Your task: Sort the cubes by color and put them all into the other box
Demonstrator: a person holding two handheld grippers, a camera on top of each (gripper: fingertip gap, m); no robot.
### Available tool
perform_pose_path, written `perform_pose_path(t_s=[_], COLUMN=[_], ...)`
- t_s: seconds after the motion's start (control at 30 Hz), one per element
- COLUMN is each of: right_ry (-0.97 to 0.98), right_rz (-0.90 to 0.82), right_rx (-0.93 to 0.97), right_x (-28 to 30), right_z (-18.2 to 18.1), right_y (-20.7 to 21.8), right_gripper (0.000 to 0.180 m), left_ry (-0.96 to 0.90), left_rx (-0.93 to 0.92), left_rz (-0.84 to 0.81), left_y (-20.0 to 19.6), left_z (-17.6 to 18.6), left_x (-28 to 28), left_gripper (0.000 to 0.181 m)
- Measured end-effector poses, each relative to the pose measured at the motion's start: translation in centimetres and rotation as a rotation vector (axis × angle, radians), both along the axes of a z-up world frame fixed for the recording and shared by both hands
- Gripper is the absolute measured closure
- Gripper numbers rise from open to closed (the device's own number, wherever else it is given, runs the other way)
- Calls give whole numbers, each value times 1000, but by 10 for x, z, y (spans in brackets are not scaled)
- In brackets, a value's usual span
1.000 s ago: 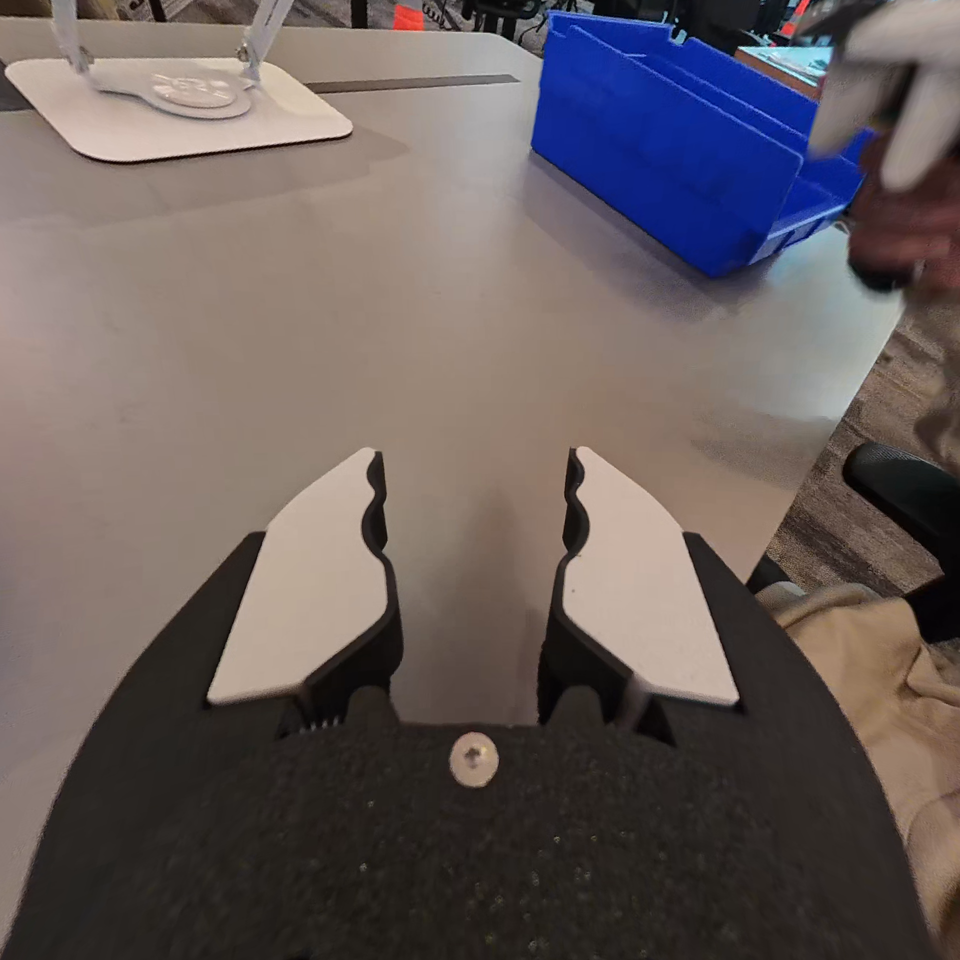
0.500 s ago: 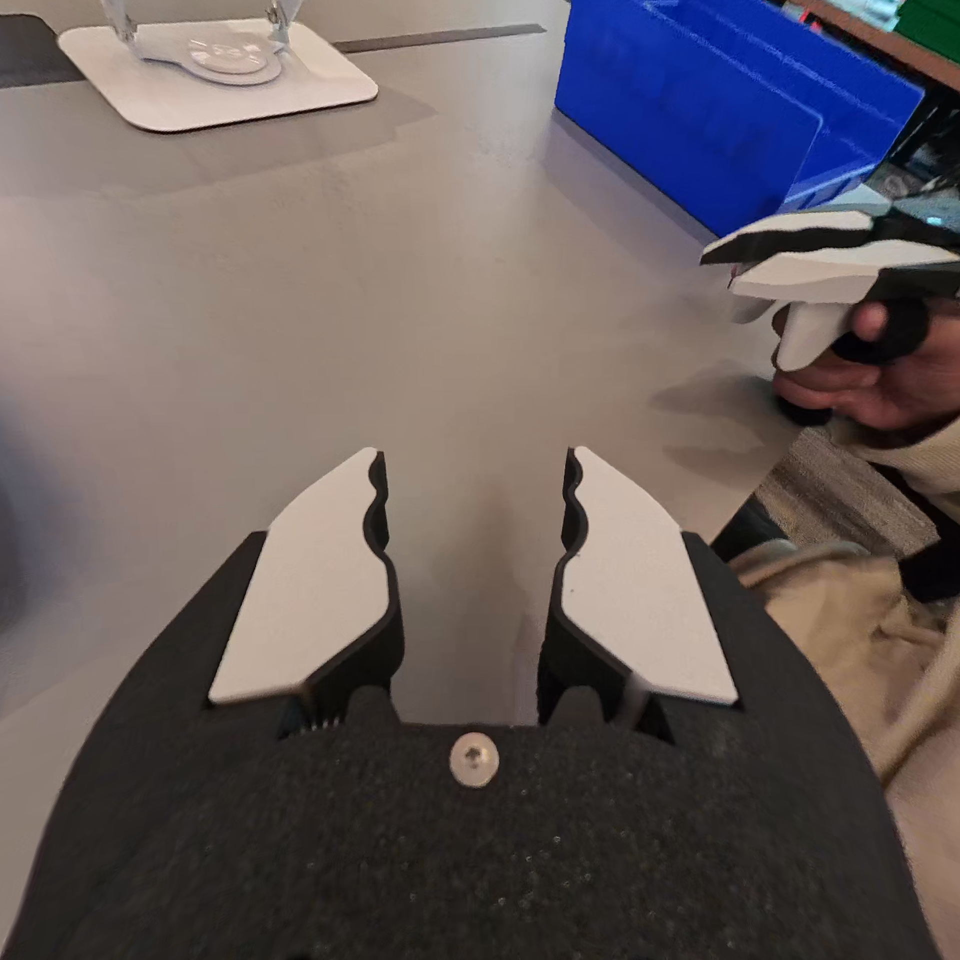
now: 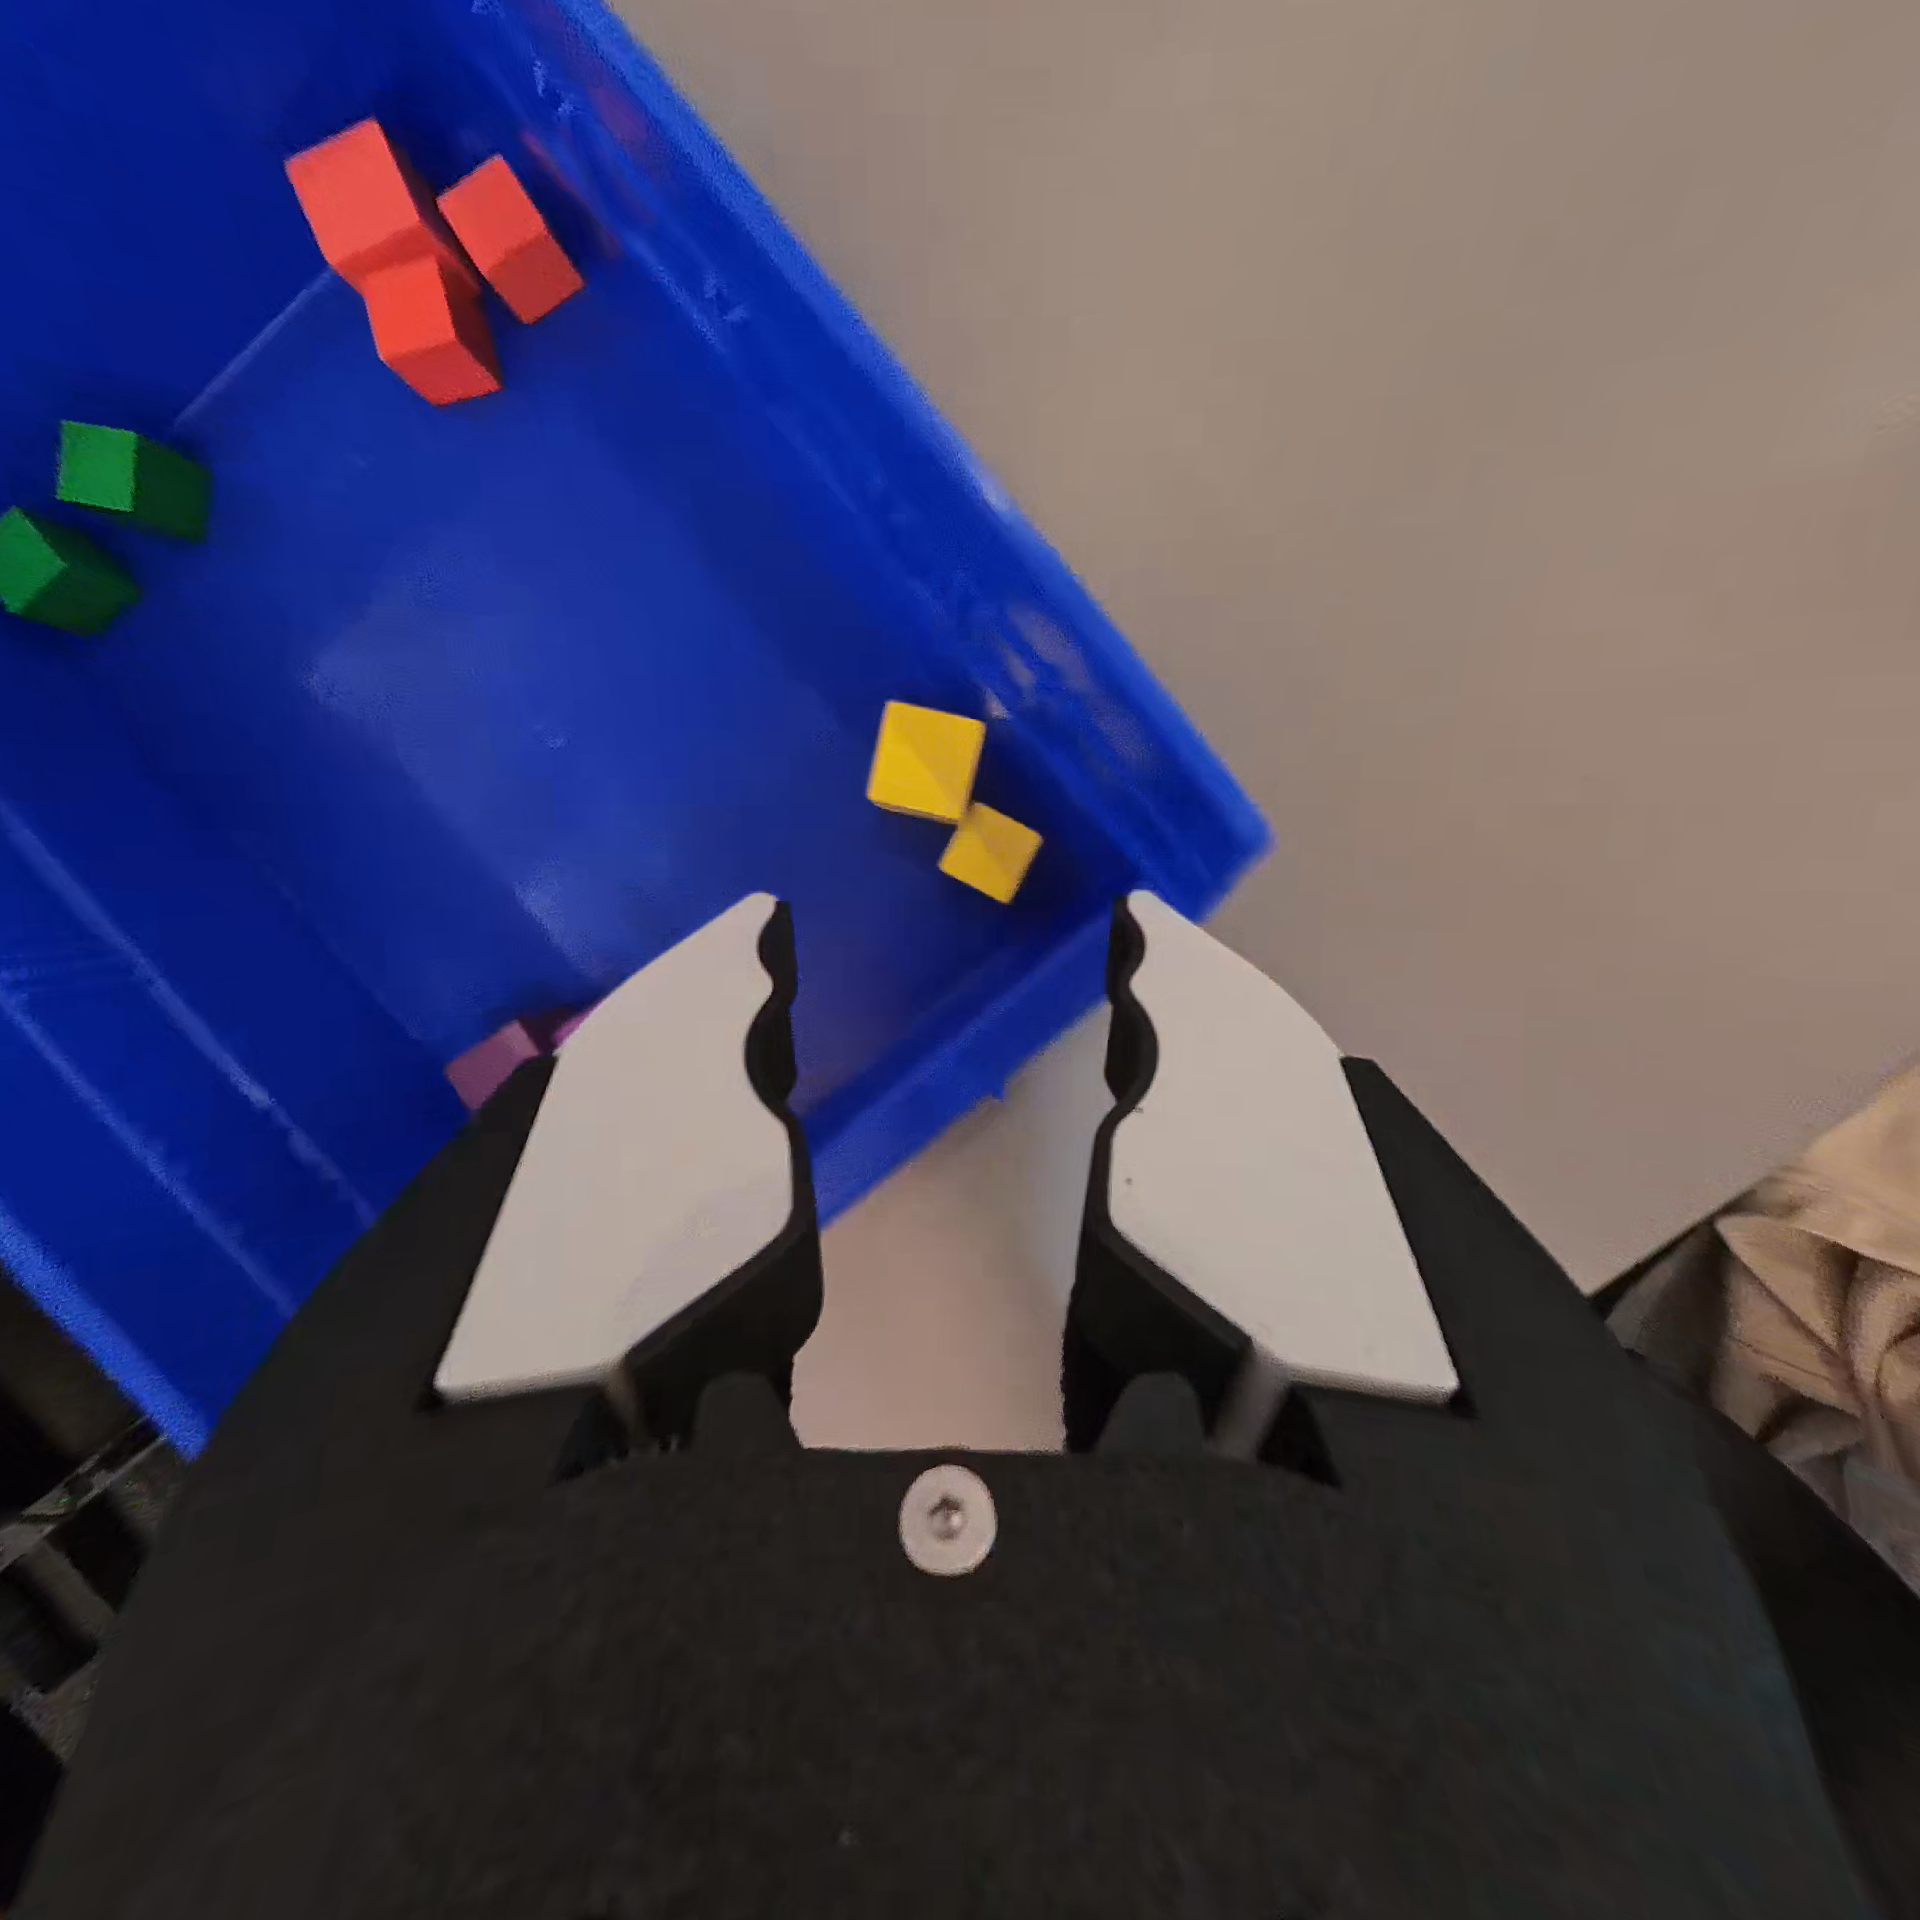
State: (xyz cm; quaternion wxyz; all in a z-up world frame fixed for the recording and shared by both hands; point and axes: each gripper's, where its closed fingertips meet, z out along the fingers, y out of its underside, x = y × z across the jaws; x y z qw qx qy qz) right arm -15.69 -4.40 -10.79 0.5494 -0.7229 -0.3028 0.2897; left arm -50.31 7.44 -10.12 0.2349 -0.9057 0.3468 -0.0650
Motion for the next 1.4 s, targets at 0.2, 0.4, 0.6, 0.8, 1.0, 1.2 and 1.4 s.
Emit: perform_pose_path(t_s=[0.2, 0.4, 0.6, 0.8, 1.0, 1.2, 1.4], right_ry=[10, 26, 20, -2, 32, 273, 699], right_rz=[-10, -21, -28, -55, -107, -4, 303], right_rx=[-34, -62, -62, -35, -34, -243, -616], right_x=[0, 0, 2, 15, 45, 51, 10], right_z=[-4, -5, -6, -2, 11, 19, 56], right_y=[3, 3, 2, 7, 22, 33, 31], right_gripper=[153, 154, 155, 156, 156, 151, 145], left_ry=[8, 78, 108, -42, -514, -872, -895], left_rx=[-173, -245, -261, -73, 253, 384, 416], left_rz=[-144, -197, -226, -153, -200, -424, -627], left_y=[32, 38, 34, 38, 2, -57, -74], left_z=[-44, -76, -81, -41, 39, 87, 74], left_x=[4, 3, -6, -13, 36, 125, 212], left_gripper=[124, 139, 152, 152, 153, 153, 153])
